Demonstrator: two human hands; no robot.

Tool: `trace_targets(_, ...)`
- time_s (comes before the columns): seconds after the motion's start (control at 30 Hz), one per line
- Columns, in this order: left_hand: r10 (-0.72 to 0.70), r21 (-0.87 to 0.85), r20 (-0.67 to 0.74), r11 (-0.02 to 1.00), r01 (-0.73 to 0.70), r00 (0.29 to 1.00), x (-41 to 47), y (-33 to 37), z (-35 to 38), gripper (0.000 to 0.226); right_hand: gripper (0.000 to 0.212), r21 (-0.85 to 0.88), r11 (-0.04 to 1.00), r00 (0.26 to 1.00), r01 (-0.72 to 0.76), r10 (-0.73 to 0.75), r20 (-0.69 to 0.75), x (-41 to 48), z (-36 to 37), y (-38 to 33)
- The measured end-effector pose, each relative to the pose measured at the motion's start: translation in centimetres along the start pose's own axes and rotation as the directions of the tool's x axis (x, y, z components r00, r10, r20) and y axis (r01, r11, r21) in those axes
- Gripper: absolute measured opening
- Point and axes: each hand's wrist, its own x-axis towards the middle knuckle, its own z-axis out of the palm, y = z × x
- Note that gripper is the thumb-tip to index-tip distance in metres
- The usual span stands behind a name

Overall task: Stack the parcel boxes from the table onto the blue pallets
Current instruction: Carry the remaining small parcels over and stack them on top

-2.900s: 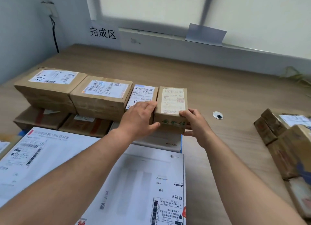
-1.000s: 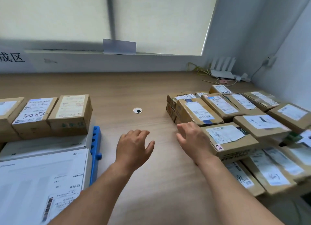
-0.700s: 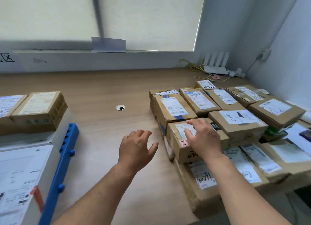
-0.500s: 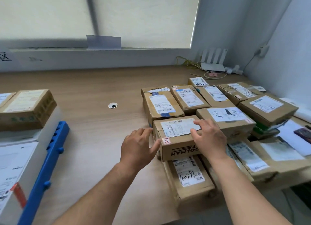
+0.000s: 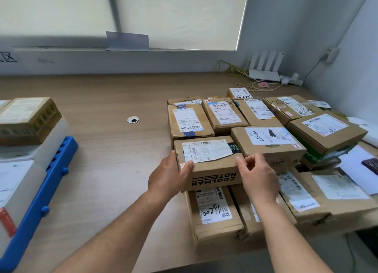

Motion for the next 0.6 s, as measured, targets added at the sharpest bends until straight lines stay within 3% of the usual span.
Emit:
trace_targets(0.27, 0.021, -0.263, 0.049, 0.965, -0.007, 0.999, -1.7, -1.6, 0.5, 0.061, 0.022, 0.412, 0.901, 0.962, -0.137, 0.022, 0.271, -0.3, 0.1, 2.4)
trace_targets(0.4, 0.026, -0.353, 0.069, 0.936, 0.0, 0.997, -2.3, -1.6, 0.4, 0.064, 0.029, 0.521, 0.821, 0.913, -0.233, 0.0, 0.408, -0.3, -0.3, 3.0)
trace_targets(0.6, 0.045, -0.403, 0.055, 0.915, -0.019, 0.998, -3.5, -1.7, 0.1, 0.067, 0.051, 0.615, 0.74, 0.864, -0.271, -0.095, 0.495, -1.4, -0.8, 3.8)
